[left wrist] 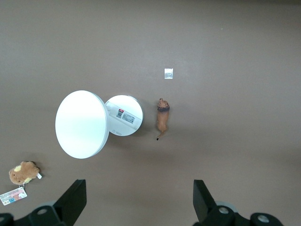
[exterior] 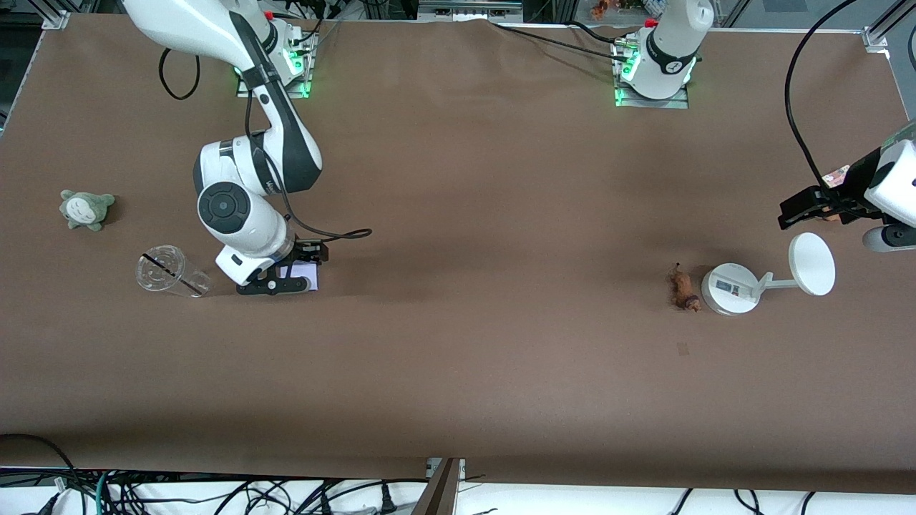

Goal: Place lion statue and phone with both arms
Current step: 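Carry the white phone with the right gripper toward the clear cup, then lower the phone beside the clear cup and open the right gripper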

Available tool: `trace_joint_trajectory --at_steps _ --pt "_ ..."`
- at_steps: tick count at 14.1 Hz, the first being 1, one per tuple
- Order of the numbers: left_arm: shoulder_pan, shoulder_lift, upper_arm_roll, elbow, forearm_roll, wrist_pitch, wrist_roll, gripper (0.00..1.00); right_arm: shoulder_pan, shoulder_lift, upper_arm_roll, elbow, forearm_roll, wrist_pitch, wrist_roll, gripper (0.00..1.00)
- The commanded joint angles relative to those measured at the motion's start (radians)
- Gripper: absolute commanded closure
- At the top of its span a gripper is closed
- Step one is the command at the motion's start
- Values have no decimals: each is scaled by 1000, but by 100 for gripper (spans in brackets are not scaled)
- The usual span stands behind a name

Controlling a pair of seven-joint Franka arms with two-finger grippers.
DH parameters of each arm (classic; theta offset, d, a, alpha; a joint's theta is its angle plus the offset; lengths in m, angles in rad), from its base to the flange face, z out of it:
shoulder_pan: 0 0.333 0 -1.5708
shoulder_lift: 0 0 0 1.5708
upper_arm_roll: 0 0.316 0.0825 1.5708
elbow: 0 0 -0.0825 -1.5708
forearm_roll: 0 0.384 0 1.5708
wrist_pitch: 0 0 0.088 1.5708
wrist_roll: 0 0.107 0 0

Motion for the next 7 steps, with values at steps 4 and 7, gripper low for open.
trace_joint_trajectory --at_steps 4,7 --pt "10 19 -9 40 -22 -5 11 0 -76 -9 -46 -68 5 47 -141 74" --pt "12 21 -8 41 -22 -7 12 0 -155 21 -45 -68 6 62 -265 73"
